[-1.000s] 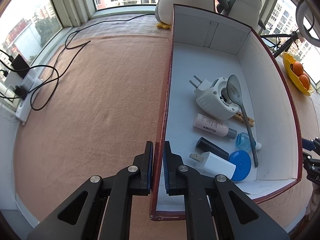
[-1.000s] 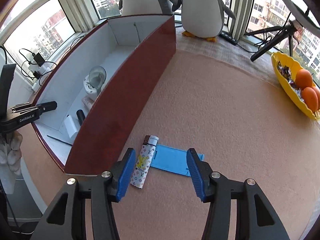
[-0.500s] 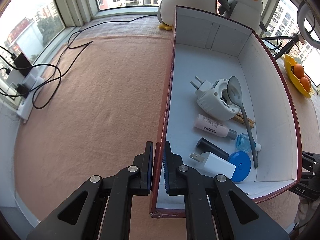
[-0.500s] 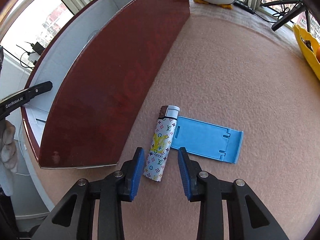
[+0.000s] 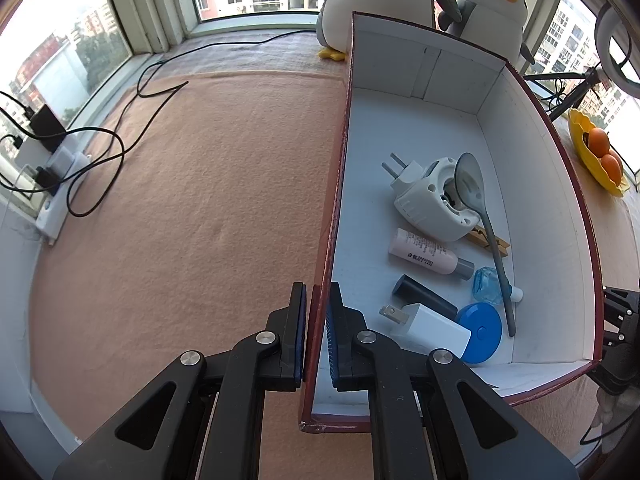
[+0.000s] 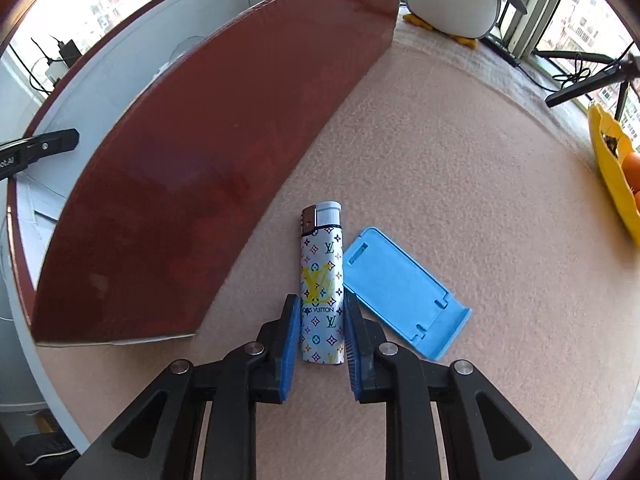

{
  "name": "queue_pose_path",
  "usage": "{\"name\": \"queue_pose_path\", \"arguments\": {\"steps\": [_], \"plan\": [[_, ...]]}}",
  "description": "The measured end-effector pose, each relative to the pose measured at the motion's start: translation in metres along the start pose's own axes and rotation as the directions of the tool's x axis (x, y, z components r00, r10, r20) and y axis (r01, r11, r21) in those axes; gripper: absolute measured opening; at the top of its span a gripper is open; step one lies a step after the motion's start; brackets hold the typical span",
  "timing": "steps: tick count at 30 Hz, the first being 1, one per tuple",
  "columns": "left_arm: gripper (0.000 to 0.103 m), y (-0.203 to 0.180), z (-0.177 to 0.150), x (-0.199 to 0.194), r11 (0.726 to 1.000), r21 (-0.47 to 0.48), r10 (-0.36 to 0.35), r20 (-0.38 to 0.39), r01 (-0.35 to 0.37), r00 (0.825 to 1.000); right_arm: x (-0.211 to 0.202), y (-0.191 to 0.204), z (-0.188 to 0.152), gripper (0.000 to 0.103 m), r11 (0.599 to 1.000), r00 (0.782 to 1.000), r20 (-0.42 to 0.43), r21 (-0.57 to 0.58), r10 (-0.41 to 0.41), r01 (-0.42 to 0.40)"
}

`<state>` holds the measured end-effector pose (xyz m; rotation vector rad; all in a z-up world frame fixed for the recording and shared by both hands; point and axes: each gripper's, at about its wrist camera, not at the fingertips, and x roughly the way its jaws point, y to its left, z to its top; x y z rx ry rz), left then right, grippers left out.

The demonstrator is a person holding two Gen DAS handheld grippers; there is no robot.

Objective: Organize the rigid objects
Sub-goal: 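Move the right tool back out and grasp the patterned lighter upright, then carry the lighter into the box and release it with the right tool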

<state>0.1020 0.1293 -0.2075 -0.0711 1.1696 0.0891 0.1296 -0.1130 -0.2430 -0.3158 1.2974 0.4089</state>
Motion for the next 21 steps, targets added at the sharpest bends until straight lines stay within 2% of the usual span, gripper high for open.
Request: {"name": "queue_pose_path", "arguments": {"steps": [4,10,15,21], "plan": [[0.008,0.000,0.000,0.000,1.000,0.002,0.001,0.000,-0.001,1.000,-0.001,-0.010,0.007,0.019,0.999,0.999,-0.004,0.012,0.040,-0.040],[0.008,0.000,0.000,0.000,1.000,0.010,0.001,-0.001,-0.001,1.000,0.000,-0.006,0.013,0.019,1.000,1.000,0.014,0.015,0.004,-0.005],[0.008,-0.003,0.000,0.000,1.000,0.022,0.002,-0.004,-0.002,1.000,-0.012,0.001,-0.002,0.019,0.997,0.999,0.029,0.067,0.034,-0.036],[0.008,-0.004,0.000,0.000,0.999,0.038,-0.003,-0.005,0.003,1.000,-0.028,-0.023,-0.019,0.019,0.986,0.996,0.070,0.152,0.053,-0.063]]}}
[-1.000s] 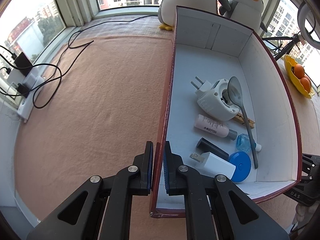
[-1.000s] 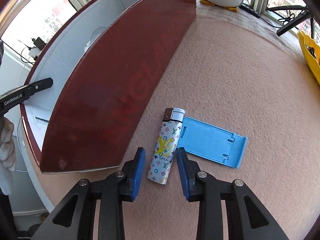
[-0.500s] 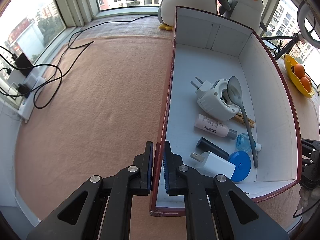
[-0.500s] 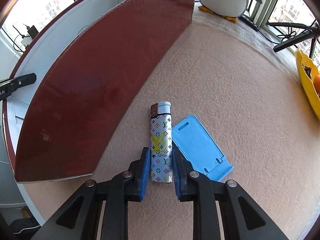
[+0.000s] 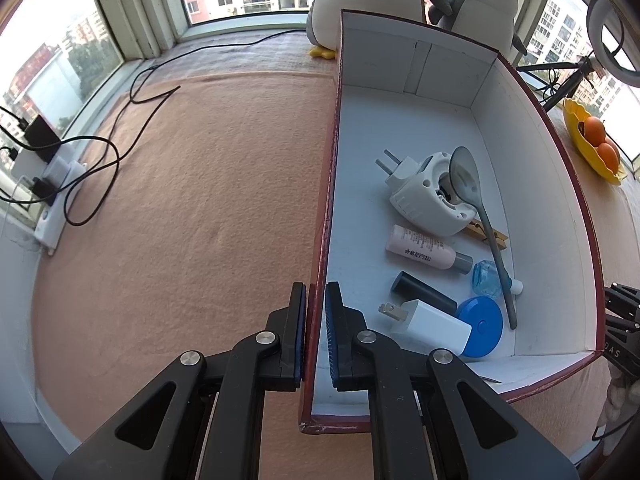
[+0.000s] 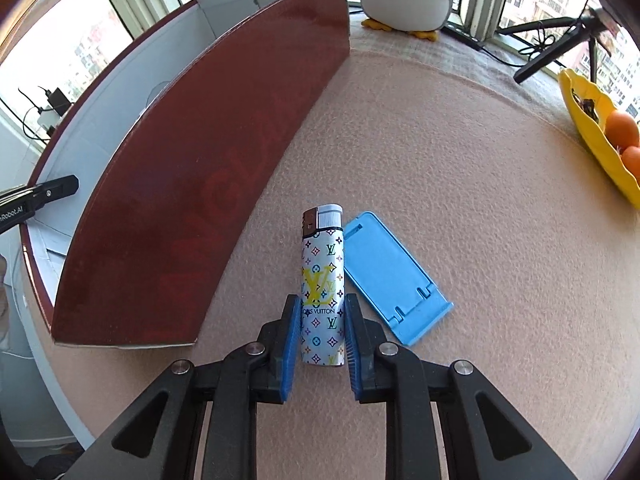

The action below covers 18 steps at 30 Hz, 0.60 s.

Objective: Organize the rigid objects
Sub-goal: 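Carry the lighter into the box and release it with the right tool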

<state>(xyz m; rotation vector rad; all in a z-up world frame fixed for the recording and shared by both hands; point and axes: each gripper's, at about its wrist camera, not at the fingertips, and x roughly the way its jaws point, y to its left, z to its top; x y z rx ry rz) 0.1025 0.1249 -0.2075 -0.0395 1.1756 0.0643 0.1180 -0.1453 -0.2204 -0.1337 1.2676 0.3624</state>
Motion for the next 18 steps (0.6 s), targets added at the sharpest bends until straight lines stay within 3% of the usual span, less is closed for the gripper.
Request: {"name": "queue_pose_path", "arguments": {"steps": [9,18], "plan": [[0.008,0.000,-0.001,0.000,1.000,0.011,-0.008,0.000,0.008,1.000,-0.010,-0.022,-0.002,0.019,0.997,0.999,0.040,0.071,-0.006,0.003],[0.008,0.001,-0.001,0.000,1.000,0.008,-0.014,0.005,0.014,1.000,-0.050,-0.008,0.006,0.019,0.999,0.993,0.117,0.041,-0.012,0.007]]}}
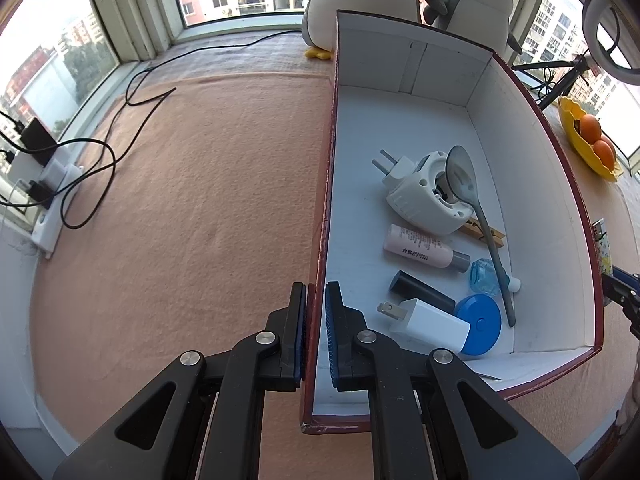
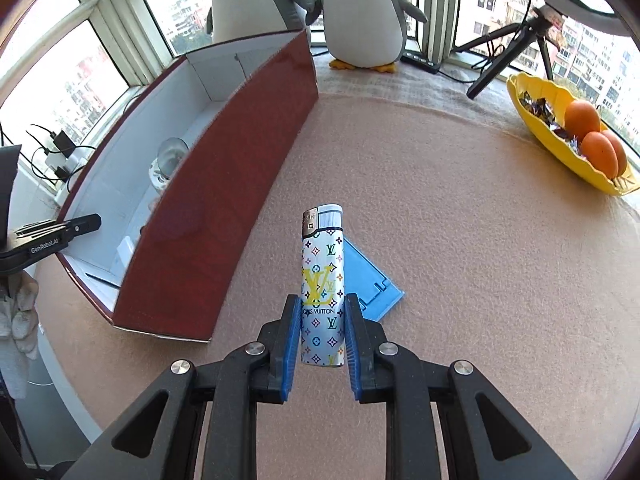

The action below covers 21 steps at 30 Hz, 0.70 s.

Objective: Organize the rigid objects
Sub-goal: 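Carry the lighter into the box and release it with the right tool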

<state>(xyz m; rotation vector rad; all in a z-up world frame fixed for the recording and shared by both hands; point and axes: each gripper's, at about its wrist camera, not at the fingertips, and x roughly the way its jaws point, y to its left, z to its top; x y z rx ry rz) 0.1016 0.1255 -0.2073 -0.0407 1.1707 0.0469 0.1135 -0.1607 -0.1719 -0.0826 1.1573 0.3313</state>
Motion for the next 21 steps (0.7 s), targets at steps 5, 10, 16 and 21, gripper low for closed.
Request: {"name": "queue_pose_path", "arguments": {"steps": [5,10,16,21], "plan": [[0.008,0.001,0.000,0.000,1.000,-0.008,-0.007,0.003,0.007,1.000,-0.021,0.021,0.021,0.019,0.998,0.998,0.056,-0.059,0.017,-0.014],[0.008,0.003,-0.001,0.000,1.000,-0.022,-0.008,0.006,0.008,1.000,-0.028,0.047,0.045,0.019,0.990,0.996,0.081,-0.137,0.045,-0.033],[0.008,0.004,-0.001,-0.001,0.999,-0.041,-0.008,0.009,0.008,1.000,-0.024,0.081,0.059,0.019,0.972,0.994,0.079,-0.228,0.080,-0.060],[0.008,0.005,-0.001,-0.001,0.998,-0.060,-0.006,0.012,0.007,1.000,-0.015,0.103,0.066,0.019,0.953,0.993,0.063,-0.291,0.103,-0.080]]}}
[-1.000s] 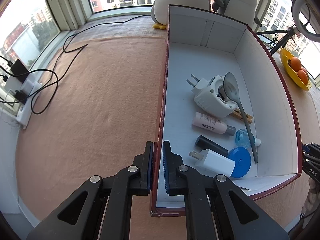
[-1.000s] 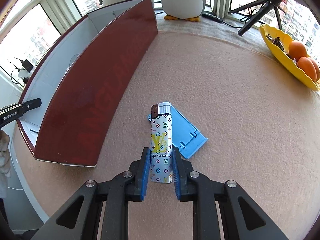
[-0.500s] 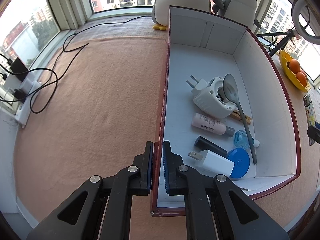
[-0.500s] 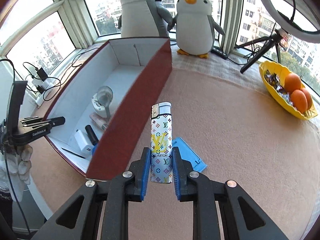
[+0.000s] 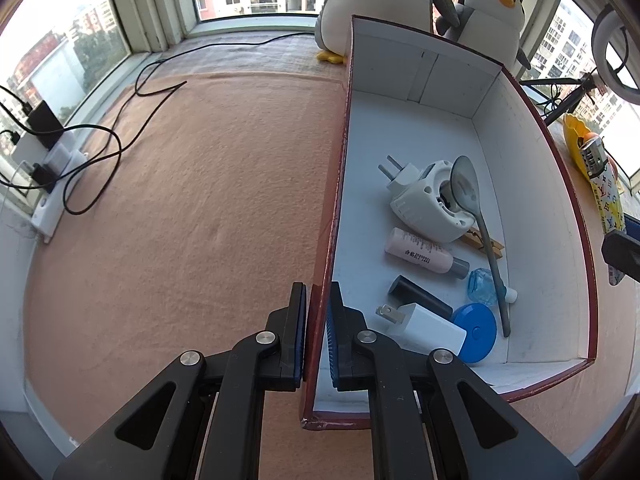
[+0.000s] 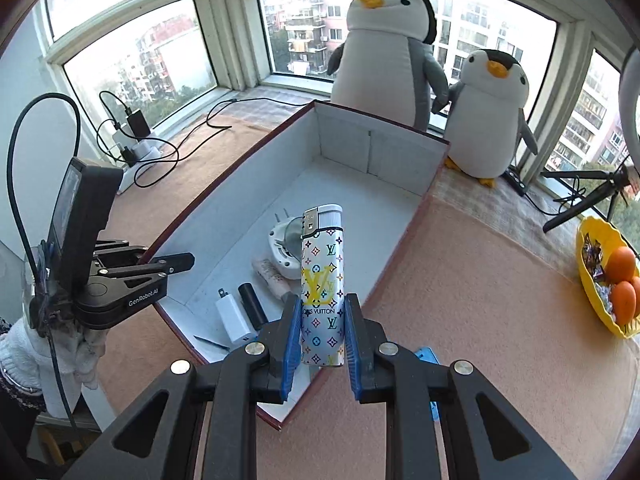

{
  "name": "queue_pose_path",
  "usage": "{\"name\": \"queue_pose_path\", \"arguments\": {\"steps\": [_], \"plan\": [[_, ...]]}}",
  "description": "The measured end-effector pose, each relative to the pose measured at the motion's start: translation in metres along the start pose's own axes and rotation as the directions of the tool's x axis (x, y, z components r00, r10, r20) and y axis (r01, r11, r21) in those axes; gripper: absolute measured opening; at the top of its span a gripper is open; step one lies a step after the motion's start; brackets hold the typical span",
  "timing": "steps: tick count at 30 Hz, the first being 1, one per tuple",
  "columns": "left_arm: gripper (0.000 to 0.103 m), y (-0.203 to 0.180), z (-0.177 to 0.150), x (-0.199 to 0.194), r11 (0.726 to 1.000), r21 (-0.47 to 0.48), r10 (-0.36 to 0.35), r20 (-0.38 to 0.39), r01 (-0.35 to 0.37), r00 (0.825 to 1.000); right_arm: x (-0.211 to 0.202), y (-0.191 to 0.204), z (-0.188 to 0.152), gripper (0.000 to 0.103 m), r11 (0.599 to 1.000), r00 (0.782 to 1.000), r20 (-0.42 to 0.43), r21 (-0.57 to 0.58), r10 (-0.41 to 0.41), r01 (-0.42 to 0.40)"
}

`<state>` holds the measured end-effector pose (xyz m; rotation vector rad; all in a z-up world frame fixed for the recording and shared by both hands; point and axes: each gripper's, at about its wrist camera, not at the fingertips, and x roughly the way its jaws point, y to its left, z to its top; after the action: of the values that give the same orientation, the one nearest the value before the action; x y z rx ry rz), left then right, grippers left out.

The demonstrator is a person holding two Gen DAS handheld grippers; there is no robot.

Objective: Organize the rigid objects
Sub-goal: 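Carry the lighter into the box and release it with the right tool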

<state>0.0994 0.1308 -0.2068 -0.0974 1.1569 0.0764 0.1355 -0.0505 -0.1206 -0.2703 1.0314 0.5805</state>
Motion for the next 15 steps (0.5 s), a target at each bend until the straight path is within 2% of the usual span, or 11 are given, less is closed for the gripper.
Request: {"name": "queue_pose_path", "arguments": {"steps": [10,12,15], "plan": [[0.008,0.001,-0.001,-0.001,1.000,-0.020,0.006,0.000,-0.006,1.000,0.020,0.017,0.009,0.019,0.997,0.999,-0.026,-0.063,0.034,-0.035],[0.008,0.001,0.000,-0.001,1.000,-0.019,0.010,-0.001,-0.010,1.000,0.019,0.016,0.010,0.030,0.997,0.999,-0.024,-0.060,0.043,-0.044],[0.008,0.001,0.000,-0.001,1.000,-0.017,0.012,-0.003,-0.012,1.000,0.016,0.015,0.010,0.037,0.997,0.999,-0.011,-0.053,0.049,-0.050]]}}
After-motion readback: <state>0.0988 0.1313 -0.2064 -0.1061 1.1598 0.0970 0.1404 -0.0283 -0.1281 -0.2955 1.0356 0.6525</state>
